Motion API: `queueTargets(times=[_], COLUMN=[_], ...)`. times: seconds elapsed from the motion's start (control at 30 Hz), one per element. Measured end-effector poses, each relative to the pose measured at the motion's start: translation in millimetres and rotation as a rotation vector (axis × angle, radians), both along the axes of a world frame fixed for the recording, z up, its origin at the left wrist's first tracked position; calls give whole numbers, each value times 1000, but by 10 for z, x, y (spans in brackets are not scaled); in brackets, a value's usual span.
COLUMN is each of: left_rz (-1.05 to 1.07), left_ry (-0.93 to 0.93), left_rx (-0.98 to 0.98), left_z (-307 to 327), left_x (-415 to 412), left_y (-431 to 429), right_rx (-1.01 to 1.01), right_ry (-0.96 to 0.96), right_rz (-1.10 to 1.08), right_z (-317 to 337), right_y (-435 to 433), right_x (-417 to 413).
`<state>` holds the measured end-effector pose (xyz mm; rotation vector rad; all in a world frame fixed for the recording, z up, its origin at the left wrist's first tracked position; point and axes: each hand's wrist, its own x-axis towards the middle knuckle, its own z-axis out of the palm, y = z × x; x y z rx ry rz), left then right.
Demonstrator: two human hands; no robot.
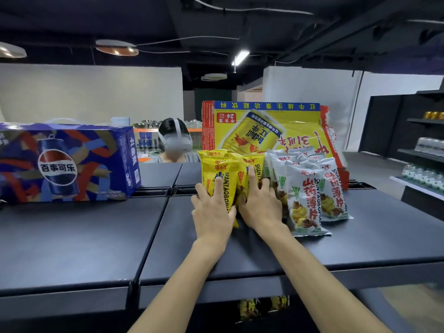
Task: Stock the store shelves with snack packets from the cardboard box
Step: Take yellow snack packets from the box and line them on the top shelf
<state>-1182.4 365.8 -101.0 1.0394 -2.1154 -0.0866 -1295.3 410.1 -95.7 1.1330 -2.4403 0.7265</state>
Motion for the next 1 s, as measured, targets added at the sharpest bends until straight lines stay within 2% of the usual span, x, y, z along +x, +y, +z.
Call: queueTargets(times=[0.17,0.33,0.63,1.0], left_rz=[-146,-247,-253,-221], left_ry=[16,1,-125,-164], left_rx=[115,78,74,-3], left_z=[72,154,162,363], left_x=[190,462,680,718], left_y=[22,137,322,737], right_rx=[24,40,100,-29], right_ry=[-38,7,51,99], right_rz=[31,20,24,109], right_z=[38,96,191,241], right_y=[104,309,809,1430], right_x=[74,229,436,354])
